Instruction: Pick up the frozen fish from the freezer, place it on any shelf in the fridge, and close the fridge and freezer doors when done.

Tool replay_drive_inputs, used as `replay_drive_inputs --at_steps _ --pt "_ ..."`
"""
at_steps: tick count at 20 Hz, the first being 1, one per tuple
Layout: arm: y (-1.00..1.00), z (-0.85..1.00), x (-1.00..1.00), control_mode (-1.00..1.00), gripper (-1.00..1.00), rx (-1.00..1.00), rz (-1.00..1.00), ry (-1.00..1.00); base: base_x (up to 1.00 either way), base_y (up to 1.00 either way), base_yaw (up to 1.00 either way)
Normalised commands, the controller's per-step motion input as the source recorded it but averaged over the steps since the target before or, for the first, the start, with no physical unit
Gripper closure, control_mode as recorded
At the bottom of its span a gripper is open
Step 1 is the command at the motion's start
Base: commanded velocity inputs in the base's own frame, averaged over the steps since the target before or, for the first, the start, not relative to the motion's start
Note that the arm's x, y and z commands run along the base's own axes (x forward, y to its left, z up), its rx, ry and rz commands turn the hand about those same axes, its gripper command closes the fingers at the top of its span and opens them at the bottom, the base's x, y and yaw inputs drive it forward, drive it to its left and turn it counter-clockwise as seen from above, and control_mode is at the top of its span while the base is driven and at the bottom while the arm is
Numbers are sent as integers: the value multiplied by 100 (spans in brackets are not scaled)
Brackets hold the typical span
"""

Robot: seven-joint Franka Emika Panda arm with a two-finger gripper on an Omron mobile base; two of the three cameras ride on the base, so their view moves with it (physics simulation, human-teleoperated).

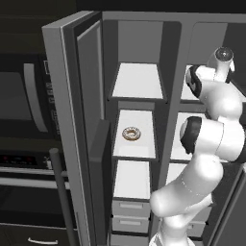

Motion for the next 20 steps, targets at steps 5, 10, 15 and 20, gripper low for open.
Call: replay_drive_inputs --at_steps 5,10,15,20 --pt "-38 -64 32 -100 100 3 0 0 0 0 0" --pt "-7 -12 16 -100 -100 0 0 -5 0 0 0" --pt "20 0 -42 -100 -100 -5 -2 -11 0 0 0" --pt "63 0 -70 -100 -100 -11 -4 -9 0 0 0"
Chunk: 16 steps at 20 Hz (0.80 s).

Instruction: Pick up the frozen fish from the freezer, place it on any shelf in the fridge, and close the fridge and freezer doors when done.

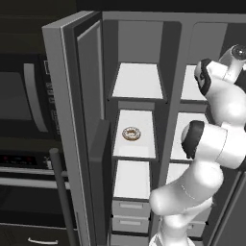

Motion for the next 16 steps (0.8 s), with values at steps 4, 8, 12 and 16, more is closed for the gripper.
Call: replay_drive_inputs --at_steps 4,8,12,16 --pt "61 21 -96 -100 -100 -4 -9 -1 0 0 0" --pt "54 24 -100 -100 -100 0 -16 1 0 0 0" --pt "83 12 -79 -100 -100 2 -19 8 0 0 0" --pt "51 8 -97 -100 -100 10 -19 0 0 0 0"
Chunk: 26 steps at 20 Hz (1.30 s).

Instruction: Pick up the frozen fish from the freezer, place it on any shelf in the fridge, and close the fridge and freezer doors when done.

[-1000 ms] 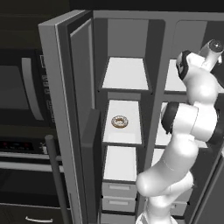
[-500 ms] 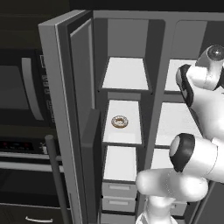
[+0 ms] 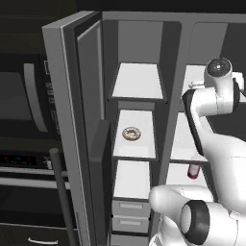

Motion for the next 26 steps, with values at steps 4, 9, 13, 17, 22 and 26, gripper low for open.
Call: replay_drive_inputs --at_steps 4,9,13,17,22,26 --pt "44 23 -82 -100 -100 13 -16 1 0 0 0" --pt "56 14 -38 -100 -100 13 -3 5 0 0 0" --pt "43 0 -13 -100 -100 14 1 0 0 0 0" --pt "39 0 -9 100 -100 8 0 1 -6 17 0" --pt "0 0 0 100 -100 0 0 0 -27 66 -1" --pt "0 0 0 100 -100 0 0 0 -73 36 -23"
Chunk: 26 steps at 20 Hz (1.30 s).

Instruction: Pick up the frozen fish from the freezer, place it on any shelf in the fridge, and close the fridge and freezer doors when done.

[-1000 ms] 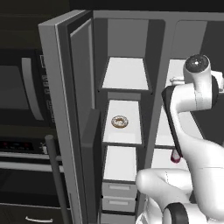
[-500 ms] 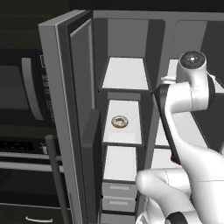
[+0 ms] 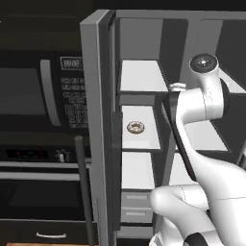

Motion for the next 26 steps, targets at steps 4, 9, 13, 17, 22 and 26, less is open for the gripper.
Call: replay_drive_inputs --at_steps 4,9,13,17,22,26 --pt "0 0 0 100 -100 0 0 0 -79 0 -30" --pt "0 0 0 100 -100 0 0 0 -57 1 -27" --pt "0 0 0 100 -100 0 0 0 -12 2 -15" --pt "0 0 0 100 -100 0 0 0 -42 0 -2" --pt "0 0 0 100 -100 0 0 0 -48 0 -3" --pt "0 0 0 100 -100 0 0 0 -23 0 -1"
